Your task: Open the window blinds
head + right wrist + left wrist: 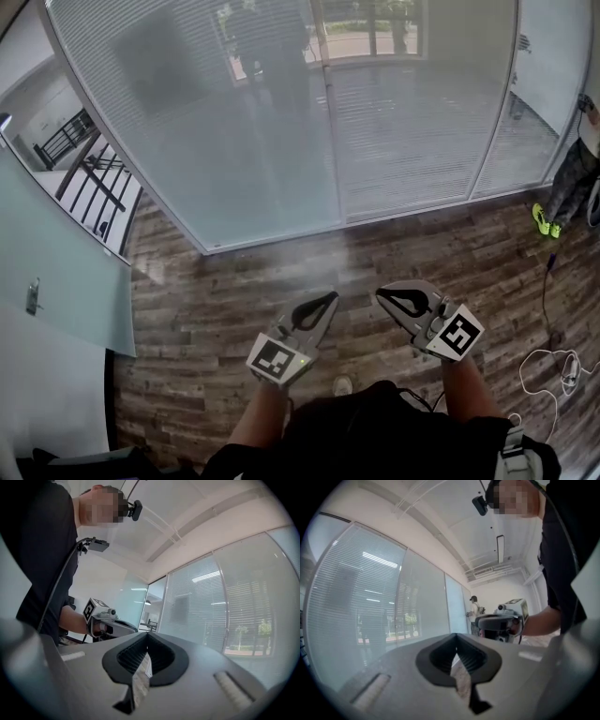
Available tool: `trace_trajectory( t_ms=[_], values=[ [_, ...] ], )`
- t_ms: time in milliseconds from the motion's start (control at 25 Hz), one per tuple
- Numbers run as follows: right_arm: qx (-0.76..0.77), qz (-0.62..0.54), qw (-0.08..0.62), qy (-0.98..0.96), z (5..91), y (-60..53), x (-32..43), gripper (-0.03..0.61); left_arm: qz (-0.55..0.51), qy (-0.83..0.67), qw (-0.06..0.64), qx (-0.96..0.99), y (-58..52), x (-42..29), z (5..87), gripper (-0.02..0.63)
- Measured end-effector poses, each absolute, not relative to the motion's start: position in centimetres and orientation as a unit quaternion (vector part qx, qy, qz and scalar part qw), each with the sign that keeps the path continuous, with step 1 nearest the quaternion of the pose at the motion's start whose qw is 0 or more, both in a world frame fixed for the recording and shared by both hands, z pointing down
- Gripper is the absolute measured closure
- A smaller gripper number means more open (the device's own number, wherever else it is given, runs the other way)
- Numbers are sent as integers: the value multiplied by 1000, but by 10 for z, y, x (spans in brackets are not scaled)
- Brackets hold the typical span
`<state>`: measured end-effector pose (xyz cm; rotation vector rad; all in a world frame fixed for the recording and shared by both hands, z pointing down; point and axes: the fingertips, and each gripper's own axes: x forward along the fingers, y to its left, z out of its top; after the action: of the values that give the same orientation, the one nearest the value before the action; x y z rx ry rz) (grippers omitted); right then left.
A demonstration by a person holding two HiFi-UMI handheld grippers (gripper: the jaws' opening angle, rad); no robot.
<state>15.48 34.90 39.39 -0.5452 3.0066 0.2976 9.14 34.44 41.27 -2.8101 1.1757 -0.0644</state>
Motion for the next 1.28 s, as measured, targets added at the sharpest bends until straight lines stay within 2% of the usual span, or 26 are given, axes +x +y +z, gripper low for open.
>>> trace_trajectory(
  t_ms=[680,1280],
  values=[
    [-200,105,26,974,400,282,102,572,-20,364,54,-930,279,43,418,611],
    [-211,96,15,973,405,269,95,572,-19,358,34,-933,269,33,430,611]
  ],
)
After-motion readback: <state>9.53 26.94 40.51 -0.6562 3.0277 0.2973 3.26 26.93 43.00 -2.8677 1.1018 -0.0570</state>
